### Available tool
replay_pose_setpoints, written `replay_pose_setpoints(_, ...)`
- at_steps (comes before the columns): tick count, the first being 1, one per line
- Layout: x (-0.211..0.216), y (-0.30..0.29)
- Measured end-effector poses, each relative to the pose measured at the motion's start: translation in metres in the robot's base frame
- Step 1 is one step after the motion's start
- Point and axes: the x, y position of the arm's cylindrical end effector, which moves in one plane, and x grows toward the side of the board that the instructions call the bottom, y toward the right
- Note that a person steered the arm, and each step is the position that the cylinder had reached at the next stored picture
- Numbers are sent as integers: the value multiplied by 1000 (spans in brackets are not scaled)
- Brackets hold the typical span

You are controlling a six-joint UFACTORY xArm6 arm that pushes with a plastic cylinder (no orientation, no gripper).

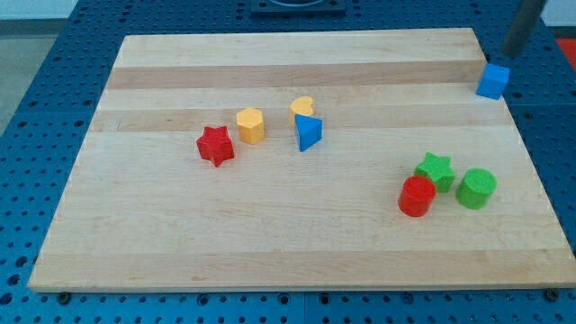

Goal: Slide blue cube towards center

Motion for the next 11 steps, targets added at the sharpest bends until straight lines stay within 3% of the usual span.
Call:
replay_pose_setpoints(1,29,-7)
replay_pose_setpoints(2,64,-74)
replay_pose_setpoints(3,69,-140)
replay_pose_setpoints(4,51,-68)
replay_pose_setpoints(5,28,-38)
replay_pose_setpoints(6,70,-6)
replay_pose_setpoints(8,129,-109)
replay_pose_setpoints(10,117,-278)
replay_pose_setpoints(11,126,-184)
